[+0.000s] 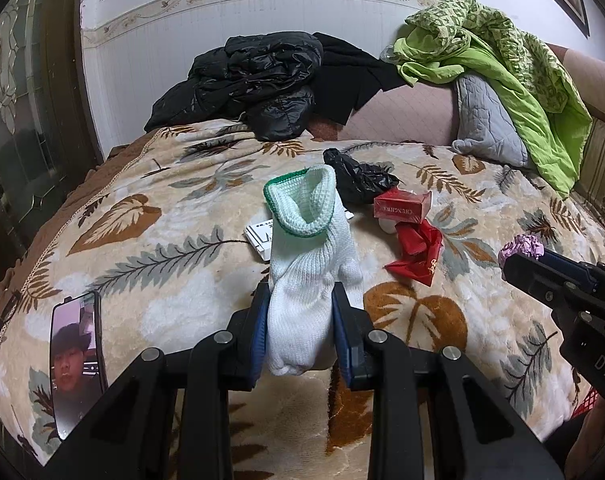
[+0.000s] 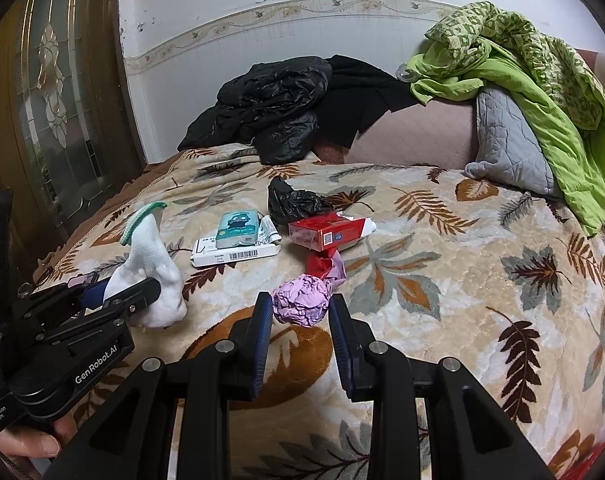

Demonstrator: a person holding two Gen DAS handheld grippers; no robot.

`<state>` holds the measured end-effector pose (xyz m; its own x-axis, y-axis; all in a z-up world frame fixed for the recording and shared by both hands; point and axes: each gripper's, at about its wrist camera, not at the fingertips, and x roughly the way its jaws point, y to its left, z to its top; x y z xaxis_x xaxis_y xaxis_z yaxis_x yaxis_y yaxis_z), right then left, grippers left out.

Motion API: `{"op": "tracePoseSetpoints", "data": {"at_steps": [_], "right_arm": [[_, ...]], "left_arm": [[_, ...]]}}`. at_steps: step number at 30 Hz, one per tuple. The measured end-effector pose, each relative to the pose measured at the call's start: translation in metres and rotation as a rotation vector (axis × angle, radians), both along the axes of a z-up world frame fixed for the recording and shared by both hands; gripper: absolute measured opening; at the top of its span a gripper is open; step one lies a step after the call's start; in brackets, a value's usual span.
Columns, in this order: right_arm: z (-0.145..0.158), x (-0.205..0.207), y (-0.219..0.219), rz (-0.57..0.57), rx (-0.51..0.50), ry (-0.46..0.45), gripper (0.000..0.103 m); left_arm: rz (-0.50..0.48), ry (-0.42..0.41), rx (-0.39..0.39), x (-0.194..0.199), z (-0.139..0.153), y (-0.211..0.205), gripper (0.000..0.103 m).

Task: Collect trash
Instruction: 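Hold the white glove and pink wrapper lifted above the bed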

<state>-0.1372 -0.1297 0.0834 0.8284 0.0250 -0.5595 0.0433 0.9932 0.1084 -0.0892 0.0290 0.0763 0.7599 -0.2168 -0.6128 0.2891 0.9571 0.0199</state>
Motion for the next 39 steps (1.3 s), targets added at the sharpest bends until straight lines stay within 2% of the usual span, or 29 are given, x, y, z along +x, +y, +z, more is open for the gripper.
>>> {"op": "tracePoseSetpoints", "data": {"at_steps": [39], "right_arm": [[-0.0024, -0.0013, -0.0033, 0.002, 0.013, 0.005, 0.031]], "left_arm": [[-0.003, -0.002, 0.0, -0.0006, -0.0004, -0.0008, 0.028]]}}
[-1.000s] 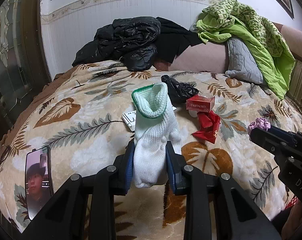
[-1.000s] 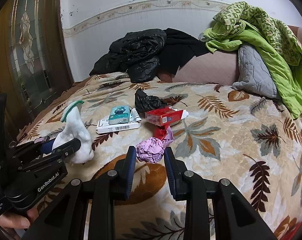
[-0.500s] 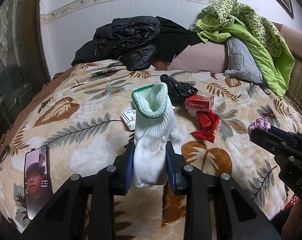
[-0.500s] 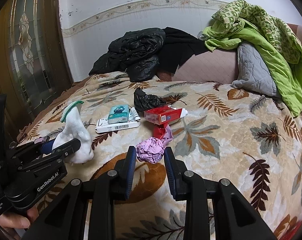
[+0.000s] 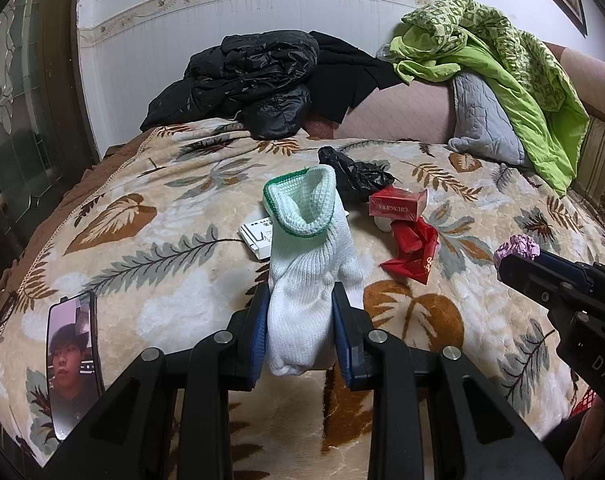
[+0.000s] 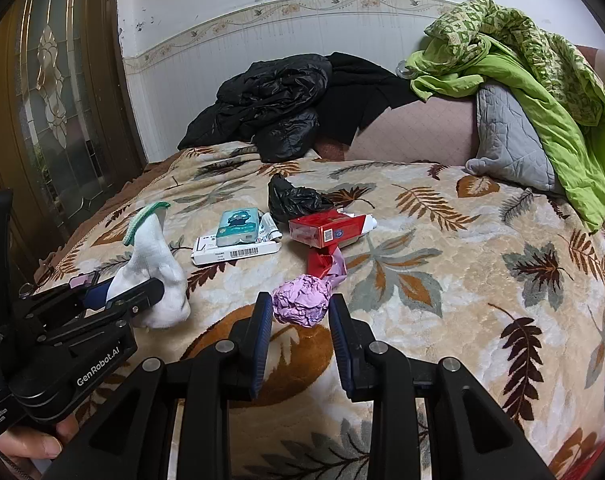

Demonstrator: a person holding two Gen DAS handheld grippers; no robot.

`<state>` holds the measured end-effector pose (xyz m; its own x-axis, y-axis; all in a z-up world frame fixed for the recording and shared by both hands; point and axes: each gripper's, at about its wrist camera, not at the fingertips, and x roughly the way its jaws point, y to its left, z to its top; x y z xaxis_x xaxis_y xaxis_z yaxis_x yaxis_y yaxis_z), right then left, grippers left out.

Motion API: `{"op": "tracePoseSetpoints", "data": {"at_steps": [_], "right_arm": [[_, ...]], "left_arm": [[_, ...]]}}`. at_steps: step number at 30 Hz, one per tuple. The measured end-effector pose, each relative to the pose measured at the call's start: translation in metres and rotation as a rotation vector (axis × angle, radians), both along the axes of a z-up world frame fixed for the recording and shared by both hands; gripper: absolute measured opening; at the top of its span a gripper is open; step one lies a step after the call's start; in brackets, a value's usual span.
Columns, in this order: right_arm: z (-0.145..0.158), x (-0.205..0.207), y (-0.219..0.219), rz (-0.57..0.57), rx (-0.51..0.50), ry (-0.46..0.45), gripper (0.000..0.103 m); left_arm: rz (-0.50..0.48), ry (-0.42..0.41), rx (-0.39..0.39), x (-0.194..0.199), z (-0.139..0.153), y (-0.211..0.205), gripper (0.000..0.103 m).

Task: Collect trash
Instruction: 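Hold the white glove and pink wrapper lifted above the bed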

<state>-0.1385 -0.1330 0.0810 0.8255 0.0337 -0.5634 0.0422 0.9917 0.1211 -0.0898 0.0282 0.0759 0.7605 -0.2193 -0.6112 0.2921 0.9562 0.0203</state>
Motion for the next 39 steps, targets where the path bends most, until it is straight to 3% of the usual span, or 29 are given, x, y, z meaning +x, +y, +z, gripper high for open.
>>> {"op": "tracePoseSetpoints", "data": {"at_steps": [39], "right_arm": [[0.0009, -0.0004, -0.0006, -0.001, -0.002, -0.004, 0.031]], "left_arm": [[-0.026, -0.006, -0.009, -0.0053, 0.0, -0.007, 0.028]]}}
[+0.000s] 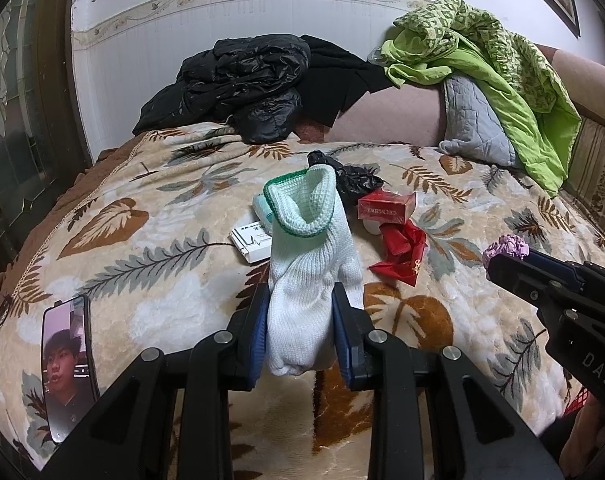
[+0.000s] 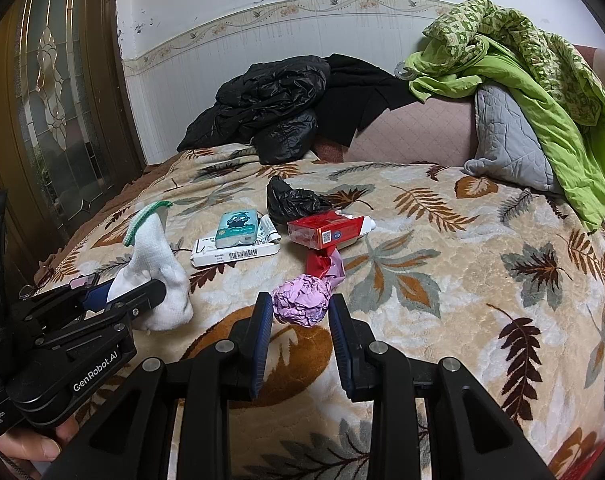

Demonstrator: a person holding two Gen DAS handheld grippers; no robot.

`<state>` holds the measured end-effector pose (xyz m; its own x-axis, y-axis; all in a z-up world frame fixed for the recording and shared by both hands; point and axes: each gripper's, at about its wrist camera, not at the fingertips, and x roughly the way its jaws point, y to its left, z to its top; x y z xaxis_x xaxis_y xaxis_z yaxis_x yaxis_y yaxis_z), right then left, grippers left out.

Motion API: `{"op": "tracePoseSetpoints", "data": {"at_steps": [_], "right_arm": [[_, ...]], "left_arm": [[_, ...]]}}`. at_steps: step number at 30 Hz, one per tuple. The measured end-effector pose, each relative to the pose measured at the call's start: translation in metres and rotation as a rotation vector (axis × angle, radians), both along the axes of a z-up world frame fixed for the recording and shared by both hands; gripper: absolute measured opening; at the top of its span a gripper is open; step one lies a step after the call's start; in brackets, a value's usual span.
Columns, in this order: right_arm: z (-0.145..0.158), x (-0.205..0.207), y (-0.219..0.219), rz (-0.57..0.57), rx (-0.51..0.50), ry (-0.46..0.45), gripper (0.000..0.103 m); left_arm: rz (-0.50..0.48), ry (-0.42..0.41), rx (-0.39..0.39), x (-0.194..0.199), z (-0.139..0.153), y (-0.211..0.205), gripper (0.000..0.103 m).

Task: Collect trash
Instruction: 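Hold the white glove and pink wrapper lifted above the bed, then carry the glove and pink wrapper to the red wastebasket and open both grippers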

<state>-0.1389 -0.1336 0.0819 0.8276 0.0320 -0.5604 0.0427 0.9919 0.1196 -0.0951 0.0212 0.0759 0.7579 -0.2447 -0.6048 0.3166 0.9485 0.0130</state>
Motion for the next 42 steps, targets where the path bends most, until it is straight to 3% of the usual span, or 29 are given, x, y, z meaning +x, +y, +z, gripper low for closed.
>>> {"op": "tracePoseSetpoints", "data": {"at_steps": [26, 35, 42], "right_arm": [[0.008, -0.006, -0.006, -0.017, 0.03, -0.018, 0.031], [0.022, -0.036, -0.029, -0.04, 0.13, -0.027, 0.031], [0.042, -0.099, -0.072, -0.13, 0.14, -0.045, 0.031]], "left_arm": [[-0.037, -0.009, -0.017, -0.008, 0.006, -0.006, 0.028], [-0.164, -0.003, -0.053, -0.027, 0.018, -0.022, 0.028], [-0.371, -0.016, -0.053, -0.065, 0.036, -0.067, 0.028]]}}
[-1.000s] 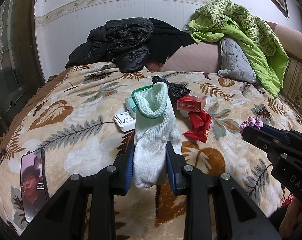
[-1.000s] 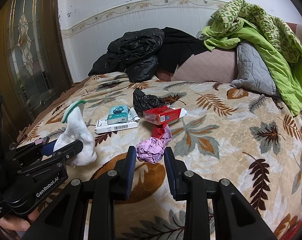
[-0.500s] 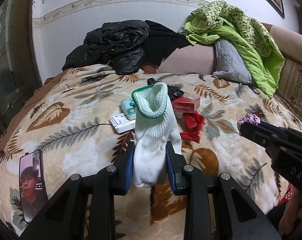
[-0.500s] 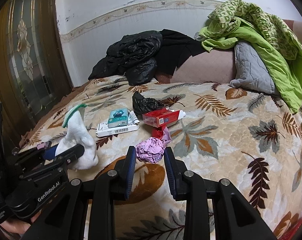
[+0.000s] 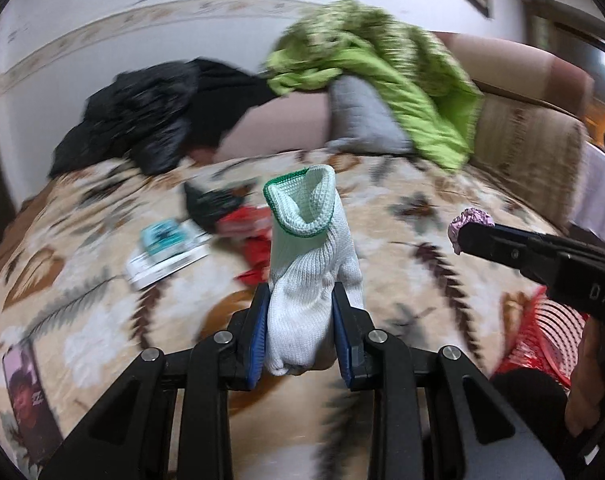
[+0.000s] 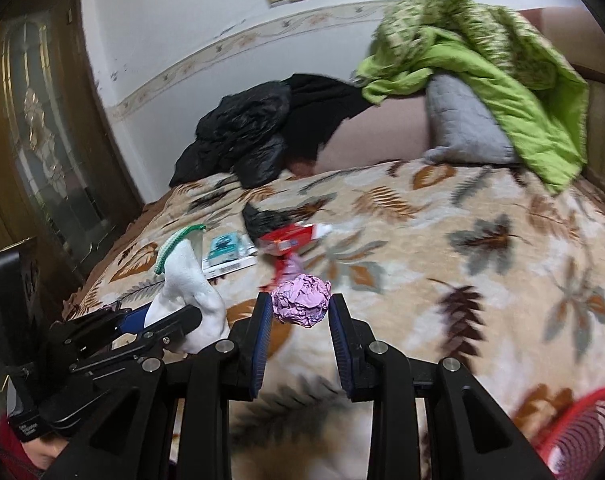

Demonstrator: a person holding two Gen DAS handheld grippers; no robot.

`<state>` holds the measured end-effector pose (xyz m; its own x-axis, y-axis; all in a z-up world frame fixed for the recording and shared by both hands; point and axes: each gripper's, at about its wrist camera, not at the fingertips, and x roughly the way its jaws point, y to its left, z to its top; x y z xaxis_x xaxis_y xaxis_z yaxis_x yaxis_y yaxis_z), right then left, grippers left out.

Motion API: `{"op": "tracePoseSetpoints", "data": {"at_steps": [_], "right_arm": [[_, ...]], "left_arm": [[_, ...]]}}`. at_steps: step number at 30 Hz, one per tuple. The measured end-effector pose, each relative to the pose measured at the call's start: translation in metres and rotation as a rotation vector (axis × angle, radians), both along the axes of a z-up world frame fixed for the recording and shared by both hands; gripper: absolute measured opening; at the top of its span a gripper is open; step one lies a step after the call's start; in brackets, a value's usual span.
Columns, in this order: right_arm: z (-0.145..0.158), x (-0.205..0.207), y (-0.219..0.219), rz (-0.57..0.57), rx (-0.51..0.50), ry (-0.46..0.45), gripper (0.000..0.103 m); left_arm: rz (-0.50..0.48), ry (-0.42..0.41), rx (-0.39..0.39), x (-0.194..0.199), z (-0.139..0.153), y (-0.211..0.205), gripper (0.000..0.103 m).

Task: Collect trash
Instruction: 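Carry the glove and pink wrapper to the red wastebasket and open both grippers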

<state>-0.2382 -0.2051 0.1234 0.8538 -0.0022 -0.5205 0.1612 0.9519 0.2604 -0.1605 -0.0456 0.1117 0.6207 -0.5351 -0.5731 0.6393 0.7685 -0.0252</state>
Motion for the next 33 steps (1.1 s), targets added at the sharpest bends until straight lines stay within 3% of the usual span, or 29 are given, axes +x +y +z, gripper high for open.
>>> {"op": "tracePoseSetpoints", "data": {"at_steps": [10, 19, 22, 24, 26, 33], "right_arm": [[0.009, -0.124, -0.094, -0.304, 0.006, 0.058, 0.031], [-0.016, -0.214, -0.153, -0.53, 0.09, 0.117, 0.031], [-0.027, -0.229, -0.163, -0.567, 0.119, 0.138, 0.033], [-0.035, -0.235, -0.17, -0.584, 0.163, 0.148, 0.034], [-0.038, -0.242, -0.175, -0.607, 0.191, 0.145, 0.042], [-0.028, -0.229, -0.17, -0.58, 0.171, 0.124, 0.043]], "left_arm": [[-0.349, 0.044, -0.012, -0.072, 0.029, -0.102, 0.028], [-0.64, 0.158, 0.076, -0.138, 0.013, -0.204, 0.029], [-0.678, 0.191, 0.108, -0.151, 0.005, -0.226, 0.038], [-0.69, 0.218, 0.129, -0.155, 0.0, -0.235, 0.064], [-0.665, 0.206, 0.128, -0.156, 0.001, -0.236, 0.066], [-0.578, 0.2, 0.063, -0.132, 0.018, -0.208, 0.066]]}}
